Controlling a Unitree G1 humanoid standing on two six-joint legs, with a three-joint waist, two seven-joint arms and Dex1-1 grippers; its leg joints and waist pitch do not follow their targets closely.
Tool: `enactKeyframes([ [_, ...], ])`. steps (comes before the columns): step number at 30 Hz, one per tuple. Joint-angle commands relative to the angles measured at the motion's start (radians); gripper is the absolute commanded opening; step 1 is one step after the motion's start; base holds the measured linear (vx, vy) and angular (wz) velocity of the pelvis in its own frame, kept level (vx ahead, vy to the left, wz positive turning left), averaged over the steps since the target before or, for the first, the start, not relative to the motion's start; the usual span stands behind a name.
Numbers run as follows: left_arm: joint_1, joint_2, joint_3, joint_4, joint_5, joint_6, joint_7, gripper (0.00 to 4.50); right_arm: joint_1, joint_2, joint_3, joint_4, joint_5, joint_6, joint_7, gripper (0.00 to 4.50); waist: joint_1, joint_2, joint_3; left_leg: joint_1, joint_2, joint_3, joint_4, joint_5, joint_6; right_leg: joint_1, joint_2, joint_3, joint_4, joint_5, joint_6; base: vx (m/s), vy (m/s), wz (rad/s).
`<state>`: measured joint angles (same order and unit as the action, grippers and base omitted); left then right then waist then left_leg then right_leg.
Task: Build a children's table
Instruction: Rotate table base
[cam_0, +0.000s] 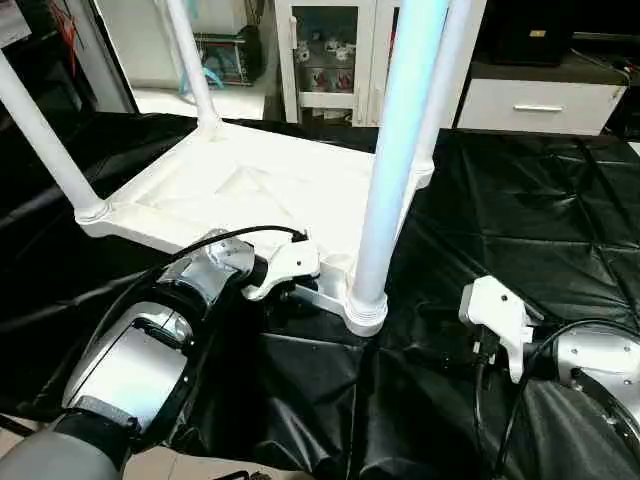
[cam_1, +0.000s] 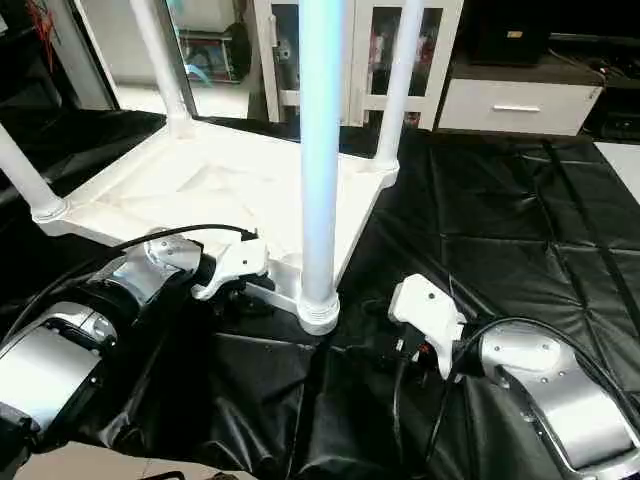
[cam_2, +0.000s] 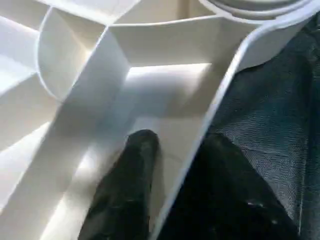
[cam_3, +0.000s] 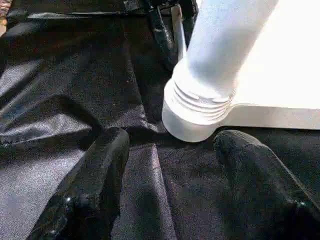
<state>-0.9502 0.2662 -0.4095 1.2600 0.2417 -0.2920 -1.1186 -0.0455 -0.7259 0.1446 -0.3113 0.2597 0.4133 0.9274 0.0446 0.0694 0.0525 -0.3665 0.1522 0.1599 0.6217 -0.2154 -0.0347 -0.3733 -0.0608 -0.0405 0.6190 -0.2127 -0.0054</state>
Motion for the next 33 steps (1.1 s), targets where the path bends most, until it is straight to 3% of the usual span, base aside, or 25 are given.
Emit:
enactKeyframes([
  [1,0.001,0.006,-0.013,0.008,0.022,0.009,-0.033,1.38,-0.01,-0.002,-0.001,-0.01,-0.009,-0.008,0.008,3.09,0.003,-0.023,-0.061,0.007,0.082,-0.03,-0.08,-0.134,0.106,0.05,-0.104,0.051,-0.074,-0.039,-0.302,0.0,0.0,0.0],
  [7,0.01,-0.002,-0.002,0.01,0.016,0.035,-0.06,1.03,-0.012,-0.002,0.003,-0.003,-0.01,-0.012,0.008,3.09,-0.002,-0.023,-0.063,0.007,0.085,-0.03,-0.08,-0.116,0.126,0.05,-0.105,0.049,-0.069,0.014,-0.316,0.0,0.0,0.0],
  [8,0.014,-0.006,0.006,0.009,0.007,0.05,-0.069,0.98,-0.013,0.0,0.005,-0.002,-0.01,-0.013,0.006,3.09,-0.003,-0.031,-0.062,0.007,0.085,-0.028,-0.08,-0.118,0.127,0.05,-0.105,0.049,-0.07,0.012,-0.316,0.0,0.0,0.0],
  [9,0.014,-0.006,0.006,0.009,0.007,0.05,-0.069,0.93,-0.013,0.0,0.005,-0.002,-0.01,-0.013,0.006,3.09,-0.002,-0.027,-0.062,0.007,0.084,-0.028,-0.08,-0.119,0.127,0.05,-0.106,0.049,-0.07,0.002,-0.316,0.0,0.0,0.0],
  [10,0.02,-0.01,0.019,0.008,-0.007,0.083,-0.071,0.88,-0.014,0.004,0.007,0.001,-0.013,-0.016,0.0,3.09,-0.003,-0.033,-0.062,0.007,0.085,-0.027,-0.08,-0.118,0.128,0.05,-0.107,0.05,-0.071,-0.001,-0.314,0.0,0.0,0.0],
  [15,0.078,0.007,0.082,-0.047,-0.062,0.22,-0.038,0.76,-0.064,0.084,-0.028,0.095,-0.094,-0.011,-0.185,3.09,-0.015,-0.031,-0.056,0.007,0.08,-0.025,-0.086,-0.149,0.097,0.044,-0.103,0.049,-0.079,-0.086,-0.309,0.0,0.0,0.0],
  [16,0.104,0.016,0.094,-0.087,-0.069,0.236,-0.015,0.73,-0.068,0.101,-0.043,0.109,-0.092,0.002,-0.216,3.09,-0.015,-0.045,-0.056,0.008,0.079,-0.023,-0.085,-0.152,0.094,0.045,-0.106,0.051,-0.079,-0.105,-0.305,0.0,0.0,0.0],
  [17,0.125,0.024,0.103,-0.12,-0.075,0.248,0.004,0.66,-0.07,0.114,-0.055,0.117,-0.087,0.013,-0.235,3.09,-0.016,-0.039,-0.053,0.007,0.079,-0.023,-0.087,-0.157,0.09,0.044,-0.106,0.05,-0.082,-0.132,-0.299,0.0,0.0,0.0],
  [19,0.163,0.034,0.112,-0.183,-0.084,0.266,0.01,0.62,-0.069,0.128,-0.063,0.121,-0.086,0.021,-0.256,3.09,-0.02,-0.039,-0.054,0.003,0.081,-0.024,-0.087,-0.146,0.093,0.044,-0.106,0.051,-0.081,-0.141,-0.289,0.0,0.0,0.0],
  [20,0.203,0.043,0.115,-0.251,-0.094,0.28,0.001,0.62,-0.067,0.138,-0.067,0.122,-0.084,0.027,-0.269,3.09,-0.021,-0.045,-0.053,0.004,0.081,-0.023,-0.088,-0.147,0.093,0.044,-0.105,0.05,-0.083,-0.153,-0.283,0.0,0.0,0.0],
  [21,0.203,0.043,0.115,-0.251,-0.094,0.28,0.001,0.61,-0.067,0.138,-0.067,0.122,-0.084,0.027,-0.269,3.09,-0.023,-0.04,-0.053,0.004,0.082,-0.024,-0.089,-0.146,0.093,0.042,-0.104,0.05,-0.082,-0.158,-0.28,0.0,0.0,0.0],
  [22,0.251,0.049,0.121,-0.341,-0.104,0.307,-0.011,0.59,-0.064,0.147,-0.068,0.124,-0.086,0.031,-0.28,3.09,-0.024,-0.038,-0.054,0.008,0.086,-0.024,-0.09,-0.155,0.088,0.042,-0.108,0.052,-0.083,-0.165,-0.28,0.0,0.0,0.0],
  [23,0.251,0.049,0.121,-0.341,-0.104,0.307,-0.011,0.56,-0.064,0.147,-0.068,0.124,-0.086,0.031,-0.28,3.09,-0.031,-0.038,-0.051,0.0,0.081,-0.023,-0.091,-0.159,0.09,0.042,-0.103,0.05,-0.084,-0.183,-0.272,0.0,0.0,0.0],
  [24,0.312,0.055,0.123,-0.456,-0.118,0.352,-0.025,0.55,-0.06,0.154,-0.066,0.126,-0.092,0.034,-0.287,3.09,-0.03,-0.039,-0.052,0.006,0.08,-0.021,-0.09,-0.165,0.089,0.039,-0.101,0.05,-0.087,-0.195,-0.268,0.0,0.0,0.0],
  [25,0.374,0.052,0.128,-0.574,-0.119,0.422,-0.01,0.54,-0.054,0.154,-0.065,0.125,-0.094,0.037,-0.286,3.09,-0.033,-0.041,-0.052,0.0,0.083,-0.022,-0.09,-0.148,0.092,0.042,-0.104,0.051,-0.083,-0.172,-0.27,0.0,0.0,0.0],
  [27,0.388,0.052,0.129,-0.6,-0.119,0.438,-0.006,0.5,-0.053,0.154,-0.065,0.124,-0.094,0.037,-0.286,3.09,-0.035,-0.036,-0.055,0.003,0.085,-0.02,-0.088,-0.11,0.108,0.038,-0.101,0.05,-0.079,-0.111,-0.276,0.0,0.0,0.0],
  [28,0.453,0.044,0.135,-0.728,-0.115,0.522,0.02,0.47,-0.048,0.153,-0.062,0.124,-0.097,0.04,-0.288,3.09,-0.035,-0.037,-0.056,0.006,0.088,-0.018,-0.088,-0.114,0.111,0.041,-0.104,0.051,-0.077,-0.101,-0.286,0.0,0.0,0.0],
  [29,0.453,0.044,0.135,-0.728,-0.115,0.522,0.02,0.47,-0.048,0.153,-0.062,0.124,-0.097,0.04,-0.288,3.09,-0.033,-0.036,-0.055,0.002,0.086,-0.019,-0.089,-0.109,0.115,0.041,-0.103,0.049,-0.078,-0.104,-0.284,0.0,0.0,0.0],
  [31,0.558,0.016,0.142,-0.932,-0.112,0.656,0.087,0.43,-0.046,0.15,-0.059,0.13,-0.099,0.041,-0.293,3.09,-0.036,-0.036,-0.055,0.002,0.089,-0.019,-0.091,-0.11,0.114,0.043,-0.103,0.049,-0.078,-0.113,-0.28,0.0,0.0,0.0],
  [33,0.594,0.001,0.139,-0.989,-0.115,0.674,0.11,0.38,-0.05,0.148,-0.055,0.134,-0.1,0.037,-0.291,3.09,-0.038,-0.036,-0.052,0.001,0.084,-0.017,-0.089,-0.114,0.121,0.038,-0.098,0.049,-0.085,-0.125,-0.275,0.0,0.0,0.0],
])
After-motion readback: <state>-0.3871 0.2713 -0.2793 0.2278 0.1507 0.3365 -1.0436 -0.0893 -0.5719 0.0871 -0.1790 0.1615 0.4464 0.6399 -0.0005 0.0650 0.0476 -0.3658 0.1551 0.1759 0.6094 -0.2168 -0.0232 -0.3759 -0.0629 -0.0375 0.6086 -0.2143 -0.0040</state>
